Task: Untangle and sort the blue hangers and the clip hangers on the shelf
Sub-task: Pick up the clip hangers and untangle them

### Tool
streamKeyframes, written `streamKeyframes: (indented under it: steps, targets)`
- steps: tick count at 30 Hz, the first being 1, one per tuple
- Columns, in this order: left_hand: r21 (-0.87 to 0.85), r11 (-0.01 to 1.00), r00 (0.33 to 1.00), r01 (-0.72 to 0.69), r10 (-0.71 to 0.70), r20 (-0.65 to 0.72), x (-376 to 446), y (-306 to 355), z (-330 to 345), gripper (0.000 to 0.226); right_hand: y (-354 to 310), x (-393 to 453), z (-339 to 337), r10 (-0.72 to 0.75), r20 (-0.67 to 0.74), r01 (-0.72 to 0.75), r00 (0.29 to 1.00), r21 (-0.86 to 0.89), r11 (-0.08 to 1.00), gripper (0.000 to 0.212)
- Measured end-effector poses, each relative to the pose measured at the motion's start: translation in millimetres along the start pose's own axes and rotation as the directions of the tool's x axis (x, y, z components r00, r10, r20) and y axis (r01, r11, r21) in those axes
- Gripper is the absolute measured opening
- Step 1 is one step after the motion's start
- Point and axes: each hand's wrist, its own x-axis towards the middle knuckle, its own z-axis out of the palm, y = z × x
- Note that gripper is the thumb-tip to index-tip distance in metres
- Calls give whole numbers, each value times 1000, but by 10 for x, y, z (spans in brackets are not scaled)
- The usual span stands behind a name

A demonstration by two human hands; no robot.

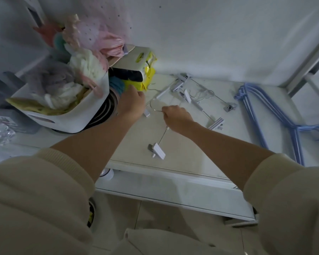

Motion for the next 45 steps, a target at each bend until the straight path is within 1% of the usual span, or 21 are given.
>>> streamKeyframes:
  steps: [3, 4, 6, 8, 9, 10, 12, 13, 15, 18, 20, 23, 26, 29, 33, 36, 39, 41, 42, 43, 45]
  targets:
    - [-116, 993, 998, 30, -35, -42, 7, 121, -77, 34, 34, 68, -125, -9, -157, 35, 988, 158, 987, 21]
    - [-141, 990, 999, 29, -32, -22, 4, 167, -78, 34, 36, 98, -172, 10, -195, 34, 981, 217, 976, 21]
    - [-235, 972, 993, 22, 6, 120, -19, 259, -47, 30, 27, 149, -272, 61, -245, 23, 967, 328, 944, 20]
    - [-375, 926, 949, 51, 73, 308, -93, 362, 2, 21, 1, 171, -370, 74, -265, 48, 961, 426, 904, 19]
    - [-407, 912, 925, 50, 112, 364, -125, 414, 26, 18, -15, 170, -402, 69, -261, 62, 963, 460, 886, 21]
    - [-424, 905, 911, 24, 155, 383, -150, 459, 39, 16, -35, 161, -424, 65, -257, 70, 964, 484, 872, 28]
    - [-488, 873, 903, -5, 214, 372, -167, 507, 75, 16, -50, 148, -429, 87, -256, 65, 963, 533, 844, 43]
    - [-528, 849, 898, 7, 226, 376, -165, 508, 91, 17, -47, 149, -424, 106, -253, 54, 962, 555, 830, 42]
    - [-597, 798, 897, 85, 200, 395, -155, 486, 104, 21, -22, 155, -415, 113, -236, 41, 965, 562, 826, 32]
    - [-667, 725, 911, 172, 141, 388, -131, 449, 121, 25, -11, 194, -412, 58, -200, 45, 978, 477, 878, 21]
    - [-690, 702, 934, 176, 102, 343, -96, 447, 149, 25, -4, 218, -375, 63, -220, 47, 973, 460, 887, 20]
    - [-691, 700, 950, 180, 58, 307, -52, 460, 196, 30, 165, 227, -306, 161, -238, -21, 958, 500, 866, 28]
    - [-673, 714, 951, 195, 30, 307, 2, 445, 255, 33, 569, 270, -237, 296, -170, -207, 940, 406, 890, 33]
    - [-637, 749, 955, 183, 19, 296, 70, 381, 355, 33, 906, 313, -194, 419, -86, -369, 904, 340, 865, 35]
    - [-633, 748, 957, 200, -12, 289, 152, 323, 464, 31, 1085, 392, -67, 493, 16, -475, 870, 302, 827, 30]
    - [-633, 745, 954, 209, -12, 300, 165, 298, 513, 30, 1159, 468, 11, 538, 75, -531, 840, 321, 784, 27]
    - [-616, 764, 955, 192, 0, 296, 179, 281, 545, 31, 1175, 527, 6, 581, 144, -586, 801, 390, 710, 27]
    - [-606, 774, 956, 186, 0, 294, 196, 300, 558, 30, 1192, 567, -32, 588, 198, -609, 784, 430, 667, 16]
    - [-602, 778, 957, 183, -1, 290, 202, 320, 556, 30, 1207, 590, -32, 584, 218, -605, 782, 486, 630, 14]
    - [-600, 779, 959, 180, -2, 285, 205, 342, 556, 30, 1192, 586, -55, 580, 246, -601, 777, 564, 566, 20]
    - [-605, 778, 963, 170, 0, 271, 213, 392, 540, 32, 1135, 546, -111, 556, 315, -568, 769, 736, 369, 18]
